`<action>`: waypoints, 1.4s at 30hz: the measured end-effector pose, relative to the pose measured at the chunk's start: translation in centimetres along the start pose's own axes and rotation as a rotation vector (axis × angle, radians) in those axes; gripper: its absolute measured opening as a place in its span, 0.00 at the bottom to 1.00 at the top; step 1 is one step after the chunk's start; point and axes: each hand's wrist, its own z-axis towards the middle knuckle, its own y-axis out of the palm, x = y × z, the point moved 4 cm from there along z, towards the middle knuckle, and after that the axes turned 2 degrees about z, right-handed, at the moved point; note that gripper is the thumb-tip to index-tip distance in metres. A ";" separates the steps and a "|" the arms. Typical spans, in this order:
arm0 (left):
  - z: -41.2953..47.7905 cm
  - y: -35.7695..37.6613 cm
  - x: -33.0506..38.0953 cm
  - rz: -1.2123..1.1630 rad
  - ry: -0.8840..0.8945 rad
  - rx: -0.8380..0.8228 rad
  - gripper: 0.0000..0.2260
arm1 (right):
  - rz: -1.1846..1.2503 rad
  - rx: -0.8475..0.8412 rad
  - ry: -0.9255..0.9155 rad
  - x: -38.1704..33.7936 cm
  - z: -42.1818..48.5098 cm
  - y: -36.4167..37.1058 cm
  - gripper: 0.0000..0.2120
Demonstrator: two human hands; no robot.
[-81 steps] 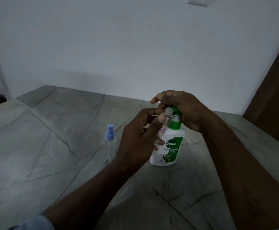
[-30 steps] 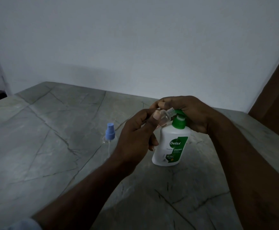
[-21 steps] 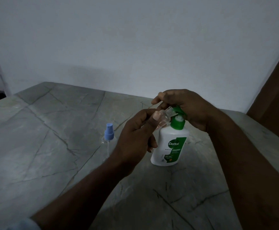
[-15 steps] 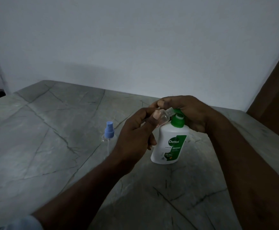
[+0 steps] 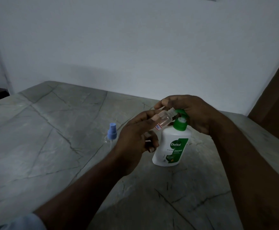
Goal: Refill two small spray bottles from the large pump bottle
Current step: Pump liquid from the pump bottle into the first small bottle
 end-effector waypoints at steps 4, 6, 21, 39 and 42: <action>0.1 -0.2 -0.1 -0.051 -0.020 0.005 0.09 | 0.122 0.025 0.079 1.0 0.1 0.3 0.14; 0.0 -0.4 -0.2 -0.035 -0.014 0.024 0.10 | 0.068 -0.005 0.038 0.7 0.0 0.4 0.13; -0.1 -0.4 0.2 -0.005 0.046 0.026 0.12 | 0.042 0.065 0.058 0.9 0.0 0.2 0.14; 0.0 -0.5 0.8 -0.131 0.108 0.013 0.12 | -0.045 0.055 -0.028 0.3 0.2 0.2 0.09; 0.0 -0.5 0.8 -0.141 0.107 0.003 0.14 | -0.114 0.071 -0.070 -0.3 0.1 -0.1 0.12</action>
